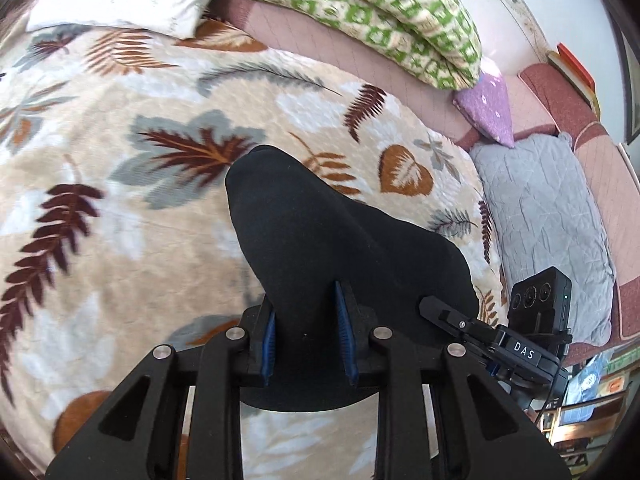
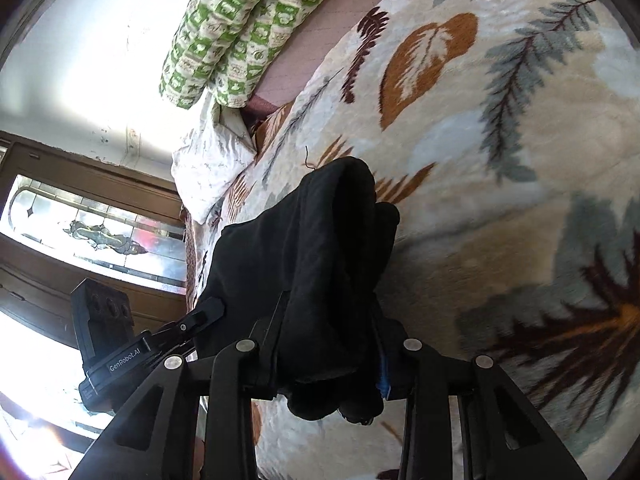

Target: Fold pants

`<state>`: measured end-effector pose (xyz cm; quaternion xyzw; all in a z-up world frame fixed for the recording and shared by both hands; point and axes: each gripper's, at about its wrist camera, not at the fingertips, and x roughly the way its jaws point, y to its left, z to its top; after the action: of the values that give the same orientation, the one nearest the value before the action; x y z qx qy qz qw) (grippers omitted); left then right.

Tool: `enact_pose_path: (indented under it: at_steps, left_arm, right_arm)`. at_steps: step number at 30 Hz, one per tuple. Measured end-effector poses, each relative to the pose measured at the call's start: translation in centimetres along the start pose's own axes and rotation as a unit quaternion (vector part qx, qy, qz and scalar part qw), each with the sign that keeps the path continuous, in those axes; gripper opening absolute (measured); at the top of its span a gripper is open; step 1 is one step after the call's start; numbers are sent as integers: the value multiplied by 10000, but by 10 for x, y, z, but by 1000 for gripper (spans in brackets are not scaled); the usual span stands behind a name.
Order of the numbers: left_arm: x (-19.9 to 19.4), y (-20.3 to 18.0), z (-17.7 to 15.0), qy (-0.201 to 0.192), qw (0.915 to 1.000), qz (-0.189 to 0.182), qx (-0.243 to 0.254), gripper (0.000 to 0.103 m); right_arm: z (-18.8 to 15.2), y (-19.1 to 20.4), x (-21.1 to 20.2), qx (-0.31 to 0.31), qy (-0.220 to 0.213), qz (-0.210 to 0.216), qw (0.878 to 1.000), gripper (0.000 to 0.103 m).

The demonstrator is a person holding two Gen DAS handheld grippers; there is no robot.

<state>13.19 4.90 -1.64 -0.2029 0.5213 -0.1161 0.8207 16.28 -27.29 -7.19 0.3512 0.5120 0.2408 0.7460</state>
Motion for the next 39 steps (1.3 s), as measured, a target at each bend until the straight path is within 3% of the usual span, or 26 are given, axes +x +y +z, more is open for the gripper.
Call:
enact_pose_path:
  at_steps: [6, 11, 14, 17, 20, 22, 27, 32, 36, 37, 39]
  left_arm:
    - [-30, 60, 5, -105, 9992, 164, -337, 24]
    - [-27, 101, 4, -59, 9974, 468, -553, 24]
    - [-15, 119, 0, 101, 9963, 555, -650, 24]
    - [-5, 123, -8, 211, 9966, 672, -436, 28]
    - [0, 124, -14, 229, 9962, 796, -276, 36]
    - [-1, 129, -14, 224, 9957, 822, -358, 46]
    - [-7, 136, -12, 339, 9950, 769, -546, 46]
    - [-24, 129, -21, 240, 9925, 1085, -501, 46]
    - [-38, 116, -35, 155, 9906, 1311, -353, 46]
    - [-39, 112, -38, 137, 9900, 1370, -308, 46]
    - [-41, 102, -49, 90, 9885, 1497, -216, 46]
  right_arm:
    - [-13, 48, 43, -165, 226, 136, 9995, 34]
    - [-20, 80, 86, -412, 408, 125, 9982, 34]
    - [-23, 92, 110, -645, 435, -22, 9970, 34]
    - [-26, 94, 123, -951, 399, -334, 9941, 35]
    - [-31, 89, 131, -1226, 408, -658, 9894, 48]
    - [-32, 79, 130, -1184, 404, -731, 9895, 55]
    - [-28, 64, 117, -733, 319, -400, 9960, 58]
    - [-33, 73, 94, -950, 228, -744, 9924, 60]
    - [-42, 89, 62, -1104, -100, -883, 9899, 60]
    - [-45, 94, 53, -1172, -157, -897, 9889, 62]
    - [-56, 106, 35, -1296, -253, -1042, 9858, 74]
